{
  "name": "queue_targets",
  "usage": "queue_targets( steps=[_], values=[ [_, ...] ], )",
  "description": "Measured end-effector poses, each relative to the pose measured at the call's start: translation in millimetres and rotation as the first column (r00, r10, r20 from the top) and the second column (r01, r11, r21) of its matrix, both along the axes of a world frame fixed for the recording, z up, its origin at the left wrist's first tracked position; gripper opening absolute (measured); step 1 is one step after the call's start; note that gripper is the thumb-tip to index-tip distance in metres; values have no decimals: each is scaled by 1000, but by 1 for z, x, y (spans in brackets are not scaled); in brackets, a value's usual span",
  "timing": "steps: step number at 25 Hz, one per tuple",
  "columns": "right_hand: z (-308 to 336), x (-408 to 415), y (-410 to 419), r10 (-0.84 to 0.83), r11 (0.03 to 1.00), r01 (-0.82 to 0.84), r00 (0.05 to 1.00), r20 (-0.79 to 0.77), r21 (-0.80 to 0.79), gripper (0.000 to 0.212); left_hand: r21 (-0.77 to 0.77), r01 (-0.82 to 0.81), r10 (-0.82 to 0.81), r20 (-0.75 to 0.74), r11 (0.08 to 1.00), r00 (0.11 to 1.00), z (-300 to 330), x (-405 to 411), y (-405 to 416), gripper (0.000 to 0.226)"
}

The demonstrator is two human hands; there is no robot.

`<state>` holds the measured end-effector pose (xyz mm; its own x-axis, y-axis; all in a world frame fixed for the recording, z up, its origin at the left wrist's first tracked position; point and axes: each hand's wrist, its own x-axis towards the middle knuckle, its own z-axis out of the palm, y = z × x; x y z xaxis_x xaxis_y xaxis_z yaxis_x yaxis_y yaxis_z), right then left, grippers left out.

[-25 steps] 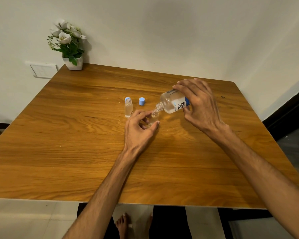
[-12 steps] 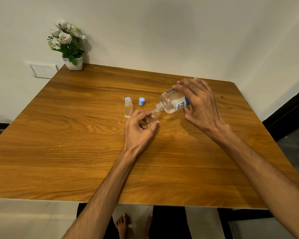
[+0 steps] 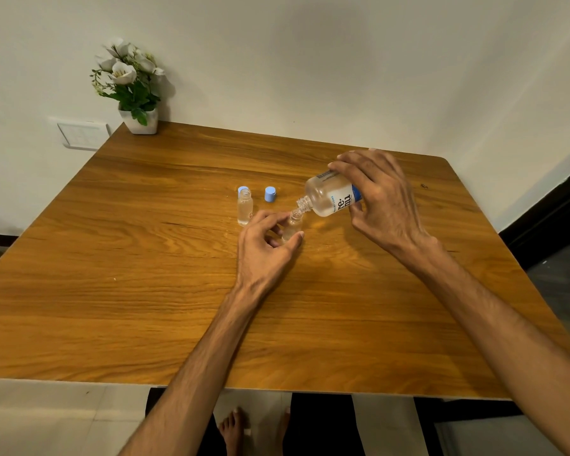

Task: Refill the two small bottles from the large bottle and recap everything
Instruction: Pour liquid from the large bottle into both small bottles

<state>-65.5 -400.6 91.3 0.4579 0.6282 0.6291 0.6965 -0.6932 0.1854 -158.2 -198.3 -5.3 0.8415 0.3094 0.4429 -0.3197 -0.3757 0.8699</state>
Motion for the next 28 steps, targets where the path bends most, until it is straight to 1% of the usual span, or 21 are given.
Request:
queue_targets(
  steps=[9,15,23,28],
  values=[
    [1,0,0,3,1000,-3,1000,15,-6,63,12,-15,16,-11,1000,1000,-2,2,0,44],
    [2,1,0,5,1000,-5,1000,18,-12,64,6,-3,3,-1,1000,1000,0,1,-1,54],
    [2,1,0,5,1000,-4,1000,23,-16,61,11,-4,5,-26,1000,1000,1,1,0,49],
    [3,1,0,14,1000,-14,999,31,-9,59,12,-6,6,-9,1000,1000,-1,0,1,44]
  ],
)
